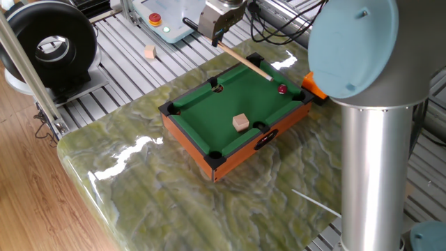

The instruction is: Hit the pool ball

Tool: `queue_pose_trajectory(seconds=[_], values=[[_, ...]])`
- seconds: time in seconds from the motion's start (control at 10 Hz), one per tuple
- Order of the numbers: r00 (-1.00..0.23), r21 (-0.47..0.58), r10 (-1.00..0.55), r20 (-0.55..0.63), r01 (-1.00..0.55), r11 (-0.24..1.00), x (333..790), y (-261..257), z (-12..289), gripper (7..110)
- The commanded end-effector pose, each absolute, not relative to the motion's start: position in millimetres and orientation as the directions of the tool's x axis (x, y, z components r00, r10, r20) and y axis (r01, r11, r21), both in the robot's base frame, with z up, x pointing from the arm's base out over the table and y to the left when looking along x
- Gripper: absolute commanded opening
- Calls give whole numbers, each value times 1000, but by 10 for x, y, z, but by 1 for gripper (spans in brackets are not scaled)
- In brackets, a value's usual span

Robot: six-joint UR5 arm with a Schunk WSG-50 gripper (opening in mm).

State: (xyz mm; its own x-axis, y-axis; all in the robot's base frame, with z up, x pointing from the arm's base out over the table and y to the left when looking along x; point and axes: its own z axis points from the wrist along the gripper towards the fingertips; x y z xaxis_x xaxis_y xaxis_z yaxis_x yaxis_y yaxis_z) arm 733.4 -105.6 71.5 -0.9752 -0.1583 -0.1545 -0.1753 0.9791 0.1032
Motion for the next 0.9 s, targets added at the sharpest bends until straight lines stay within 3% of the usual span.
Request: queue_pose_trajectory(seconds=[0.0,0.8], values=[[-977,122,-137,-160,-158,980,7298,-1069,737,7],[-977,151,-154,-146,-176,973,7001,-1028,831,7]])
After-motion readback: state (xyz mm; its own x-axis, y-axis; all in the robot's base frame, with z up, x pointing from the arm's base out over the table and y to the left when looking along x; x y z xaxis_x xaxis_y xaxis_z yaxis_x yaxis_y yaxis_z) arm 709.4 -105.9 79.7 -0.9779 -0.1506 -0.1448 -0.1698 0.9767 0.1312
